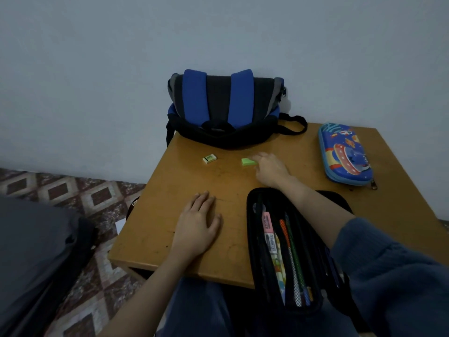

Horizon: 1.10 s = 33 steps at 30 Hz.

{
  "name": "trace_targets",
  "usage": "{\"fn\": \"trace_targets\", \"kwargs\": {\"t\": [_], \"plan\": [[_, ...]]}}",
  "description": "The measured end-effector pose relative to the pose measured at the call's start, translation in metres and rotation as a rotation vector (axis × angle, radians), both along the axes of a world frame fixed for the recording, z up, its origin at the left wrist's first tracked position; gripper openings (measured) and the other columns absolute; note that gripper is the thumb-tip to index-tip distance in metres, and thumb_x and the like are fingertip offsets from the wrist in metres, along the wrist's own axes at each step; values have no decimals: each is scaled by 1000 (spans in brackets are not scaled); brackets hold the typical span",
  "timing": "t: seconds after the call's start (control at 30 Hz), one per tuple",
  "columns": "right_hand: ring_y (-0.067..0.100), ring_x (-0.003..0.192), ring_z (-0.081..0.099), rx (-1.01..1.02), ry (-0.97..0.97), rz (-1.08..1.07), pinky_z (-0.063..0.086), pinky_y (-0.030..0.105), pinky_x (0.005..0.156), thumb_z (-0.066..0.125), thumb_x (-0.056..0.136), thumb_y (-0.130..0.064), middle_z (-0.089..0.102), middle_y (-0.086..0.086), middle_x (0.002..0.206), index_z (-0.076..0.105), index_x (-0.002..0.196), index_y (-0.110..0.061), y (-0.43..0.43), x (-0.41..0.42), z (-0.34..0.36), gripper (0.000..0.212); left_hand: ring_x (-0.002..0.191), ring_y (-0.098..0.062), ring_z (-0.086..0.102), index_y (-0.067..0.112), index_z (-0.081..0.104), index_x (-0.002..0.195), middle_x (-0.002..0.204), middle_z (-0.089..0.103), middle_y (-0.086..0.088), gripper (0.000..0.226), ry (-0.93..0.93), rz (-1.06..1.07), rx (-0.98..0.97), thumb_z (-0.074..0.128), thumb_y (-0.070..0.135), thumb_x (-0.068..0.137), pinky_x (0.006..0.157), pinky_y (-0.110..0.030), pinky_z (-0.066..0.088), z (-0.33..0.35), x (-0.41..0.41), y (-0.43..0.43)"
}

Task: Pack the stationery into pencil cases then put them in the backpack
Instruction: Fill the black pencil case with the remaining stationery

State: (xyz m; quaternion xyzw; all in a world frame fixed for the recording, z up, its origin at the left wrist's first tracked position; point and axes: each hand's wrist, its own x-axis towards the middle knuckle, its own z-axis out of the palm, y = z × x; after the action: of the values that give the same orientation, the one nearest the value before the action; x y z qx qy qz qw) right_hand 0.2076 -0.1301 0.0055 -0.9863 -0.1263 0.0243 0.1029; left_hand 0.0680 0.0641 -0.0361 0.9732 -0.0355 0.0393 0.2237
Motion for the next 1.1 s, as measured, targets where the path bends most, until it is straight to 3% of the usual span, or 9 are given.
{"fn": "trace_targets", "kwargs": {"t": [0.13, 0.27, 0.47, 0.63, 0.73, 0.8, 0.87, 0.93, 1.1], "plan": [[28, 118, 49, 141, -58, -75, 43, 34, 93, 54, 90, -9, 51, 9, 132, 58, 126, -16, 1, -2, 0, 37, 142, -10, 12, 25, 30, 144, 153, 24, 9, 55, -2, -1, 3, 38, 48, 94, 115, -30, 15, 1, 0, 0], [24, 101, 59, 349, -22, -193, 46, 25, 78, 63, 84, -8, 63, 12, 114, 64, 115, -10, 1, -6, 0, 31, 142, -10, 12, 25, 30, 144, 153, 24, 8, 55, 7, 0, 0, 38, 48, 94, 115, -31, 14, 1, 0, -1], [23, 103, 59, 600, 0, -292, 42, 21, 80, 63, 84, -4, 65, 13, 107, 63, 115, -2, -9, -16, 18, 31, 142, -10, 12, 25, 30, 144, 153, 24, 9, 55, 11, 6, -23, 39, 47, 94, 115, -32, 15, 1, 0, 0], [13, 87, 54, 594, 42, -237, 41, 20, 70, 61, 85, -4, 62, 9, 99, 64, 107, -4, -29, -32, 29, 22, 142, -12, 14, 23, 31, 144, 153, 24, 7, 55, 11, -4, -23, 40, 45, 95, 115, -32, 16, 3, -1, -1], [13, 85, 53, 577, 70, -176, 39, 14, 60, 63, 85, -5, 58, 2, 90, 62, 101, -9, -40, -46, 32, 17, 138, -17, 26, 19, 41, 139, 150, 31, 2, 49, -60, 18, -52, 47, 38, 94, 110, -33, 27, 3, -4, -1], [12, 83, 53, 562, 95, -151, 38, 12, 60, 63, 85, -5, 56, 0, 88, 60, 98, -14, -46, -59, 34, 16, 125, -21, 43, 12, 53, 128, 136, 48, -5, 40, -158, 8, -28, 54, 27, 91, 100, -32, 38, 2, -7, -2], [12, 80, 53, 538, 122, -139, 39, 11, 60, 63, 86, -7, 57, 2, 90, 63, 101, -11, -51, -71, 36, 15, 100, -25, 59, 8, 64, 110, 108, 63, -7, 27, -241, -35, 26, 56, 21, 88, 83, -33, 47, 1, -10, -4], [11, 76, 53, 508, 162, -133, 40, 12, 59, 62, 87, -7, 58, 4, 91, 64, 105, -6, -54, -81, 36, 19, 83, -24, 62, 10, 69, 97, 89, 67, -4, 19, -261, -37, 48, 56, 20, 86, 73, -33, 46, 4, -11, -5], [17, 89, 58, 471, 217, -143, 44, 19, 71, 64, 86, -9, 61, 7, 91, 65, 107, -4, -61, -96, 33, 21, 87, -11, 61, 20, 66, 103, 93, 67, 5, 19, -122, 45, -170, 59, 28, 89, 88, -35, 49, 25, -13, -26]]}}
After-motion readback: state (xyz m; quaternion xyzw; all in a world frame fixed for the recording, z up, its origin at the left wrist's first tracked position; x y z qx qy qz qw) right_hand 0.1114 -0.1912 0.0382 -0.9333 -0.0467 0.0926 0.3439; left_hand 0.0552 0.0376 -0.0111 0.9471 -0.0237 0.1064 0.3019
